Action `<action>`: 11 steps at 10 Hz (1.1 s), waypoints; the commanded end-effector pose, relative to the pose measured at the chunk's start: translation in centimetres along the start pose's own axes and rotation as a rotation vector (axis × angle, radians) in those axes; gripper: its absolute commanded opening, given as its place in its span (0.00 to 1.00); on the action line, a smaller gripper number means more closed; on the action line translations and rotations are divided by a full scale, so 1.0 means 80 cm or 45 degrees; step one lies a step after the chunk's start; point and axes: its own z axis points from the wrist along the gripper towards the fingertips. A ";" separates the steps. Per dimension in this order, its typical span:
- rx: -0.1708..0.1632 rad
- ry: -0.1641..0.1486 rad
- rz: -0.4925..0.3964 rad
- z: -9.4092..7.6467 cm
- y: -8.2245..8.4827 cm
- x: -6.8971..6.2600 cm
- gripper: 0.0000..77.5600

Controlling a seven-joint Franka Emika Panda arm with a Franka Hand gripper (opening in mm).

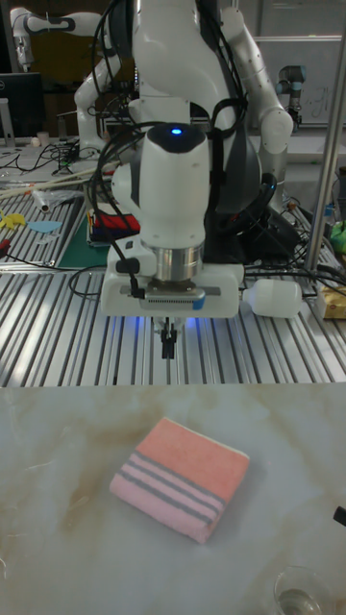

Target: Clean the tabletop with a sponge

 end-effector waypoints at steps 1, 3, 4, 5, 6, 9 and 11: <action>-0.002 -0.009 -0.002 0.008 0.001 -0.004 0.00; -0.010 -0.016 -0.004 0.023 0.003 -0.009 0.00; -0.010 -0.025 -0.006 0.030 0.003 -0.011 0.00; -0.010 -0.035 -0.005 0.038 0.004 -0.014 0.00; -0.011 -0.038 -0.005 0.043 0.003 -0.018 0.00; -0.014 -0.037 -0.019 0.052 -0.003 -0.031 0.00; -0.016 -0.042 -0.014 0.057 -0.004 -0.033 0.00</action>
